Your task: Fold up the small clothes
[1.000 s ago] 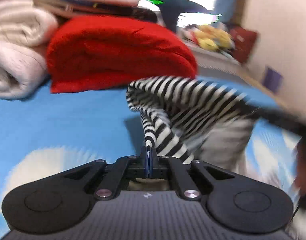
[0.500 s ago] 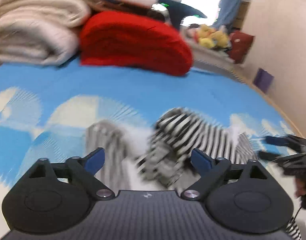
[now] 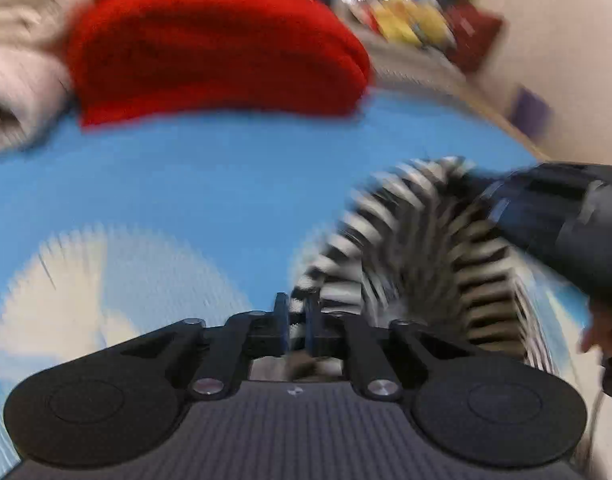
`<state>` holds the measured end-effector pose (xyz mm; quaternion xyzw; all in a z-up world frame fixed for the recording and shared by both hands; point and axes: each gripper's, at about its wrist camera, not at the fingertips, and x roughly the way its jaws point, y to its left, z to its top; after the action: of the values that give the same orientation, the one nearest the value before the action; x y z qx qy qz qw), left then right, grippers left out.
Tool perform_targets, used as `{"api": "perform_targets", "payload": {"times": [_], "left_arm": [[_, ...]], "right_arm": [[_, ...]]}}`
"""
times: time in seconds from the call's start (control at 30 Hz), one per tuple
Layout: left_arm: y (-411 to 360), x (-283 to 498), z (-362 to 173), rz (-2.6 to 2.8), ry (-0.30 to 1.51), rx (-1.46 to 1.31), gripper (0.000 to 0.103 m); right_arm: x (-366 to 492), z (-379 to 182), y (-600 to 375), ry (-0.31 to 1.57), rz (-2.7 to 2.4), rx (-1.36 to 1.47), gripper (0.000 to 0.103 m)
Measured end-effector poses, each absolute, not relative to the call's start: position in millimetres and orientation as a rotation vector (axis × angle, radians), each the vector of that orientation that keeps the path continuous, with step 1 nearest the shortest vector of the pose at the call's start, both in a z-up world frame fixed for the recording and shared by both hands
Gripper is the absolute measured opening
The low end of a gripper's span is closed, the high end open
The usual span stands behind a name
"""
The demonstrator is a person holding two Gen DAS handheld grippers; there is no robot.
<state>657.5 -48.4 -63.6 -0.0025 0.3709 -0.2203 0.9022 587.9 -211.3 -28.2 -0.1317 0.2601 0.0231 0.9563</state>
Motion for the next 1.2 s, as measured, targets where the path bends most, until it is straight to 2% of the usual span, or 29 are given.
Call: {"api": "perform_targets", "payload": {"times": [0.1, 0.2, 0.27, 0.37, 0.4, 0.43, 0.5, 0.53, 0.57, 0.6, 0.67, 0.77, 0.83, 0.9, 0.97, 1.0, 1.07, 1.1, 1.13, 1.2], "left_arm": [[-47.2, 664.6, -14.2, -0.420, 0.587, -0.098, 0.006], [-31.4, 625.7, 21.1, -0.457, 0.412, -0.117, 0.006], [-16.6, 578.2, 18.8, -0.511, 0.337, -0.056, 0.007], [13.8, 507.9, -25.3, -0.589, 0.443, 0.036, 0.009], [22.2, 486.8, -49.5, -0.612, 0.530, 0.066, 0.019], [28.8, 471.7, -70.4, -0.615, 0.622, 0.102, 0.048], [44.6, 445.0, -115.5, -0.562, 0.790, 0.159, 0.077], [53.3, 434.3, -132.7, -0.525, 0.832, 0.178, 0.077], [60.6, 428.7, -140.0, -0.499, 0.853, 0.182, 0.077], [67.9, 428.2, -140.7, -0.476, 0.860, 0.168, 0.077], [77.8, 431.4, -125.7, -0.445, 0.809, 0.099, 0.079], [69.9, 438.7, -88.0, -0.458, 0.649, 0.025, 0.088], [54.7, 452.7, -66.8, -0.479, 0.565, -0.006, 0.095], [33.6, 471.7, -56.2, -0.499, 0.492, -0.050, 0.101], [16.9, 491.2, -53.8, -0.489, 0.446, -0.081, 0.102], [3.6, 506.8, -61.7, -0.496, 0.459, -0.094, 0.102], [-18.0, 542.1, -82.7, -0.521, 0.541, -0.089, 0.100], [-24.9, 560.0, -99.4, -0.511, 0.601, -0.072, 0.095], [-30.7, 577.3, -117.9, -0.477, 0.668, -0.034, 0.086], [-33.8, 611.8, -153.2, -0.366, 0.793, 0.034, 0.078]], "right_arm": [[607.3, 34.1, -236.6, 0.402, -0.014, -0.097, 0.005], [564.3, 71.7, -242.5, 0.242, 0.076, -0.033, 0.005], [513.6, 65.8, -245.1, 0.191, 0.161, -0.073, 0.006], [422.7, 19.0, -243.4, 0.207, 0.315, -0.210, 0.006], [391.6, -3.4, -243.6, 0.250, 0.367, -0.266, 0.007], [362.7, -32.5, -241.0, 0.328, 0.433, -0.315, 0.008], [323.3, -90.8, -230.6, 0.567, 0.511, -0.422, 0.028], [307.1, -119.7, -226.8, 0.679, 0.511, -0.484, 0.048], [293.7, -138.8, -225.7, 0.739, 0.496, -0.530, 0.051], [277.6, -146.5, -230.4, 0.707, 0.462, -0.534, 0.057], [265.0, -131.1, -241.7, 0.679, 0.436, -0.457, 0.072], [283.7, -87.2, -266.5, 0.584, 0.381, -0.261, 0.072], [301.4, -66.6, -276.1, 0.499, 0.335, -0.176, 0.068], [343.6, -59.4, -276.8, 0.431, 0.288, -0.112, 0.048], [379.5, -58.3, -273.0, 0.379, 0.240, -0.073, 0.037], [399.0, -60.8, -271.0, 0.374, 0.229, -0.050, 0.037], [430.6, -78.1, -264.6, 0.412, 0.207, -0.029, 0.037], [442.7, -88.0, -262.1, 0.453, 0.190, -0.024, 0.037], [456.3, -105.0, -259.1, 0.524, 0.183, -0.026, 0.037], [473.8, -141.8, -253.3, 0.663, 0.162, -0.062, 0.037]]}}
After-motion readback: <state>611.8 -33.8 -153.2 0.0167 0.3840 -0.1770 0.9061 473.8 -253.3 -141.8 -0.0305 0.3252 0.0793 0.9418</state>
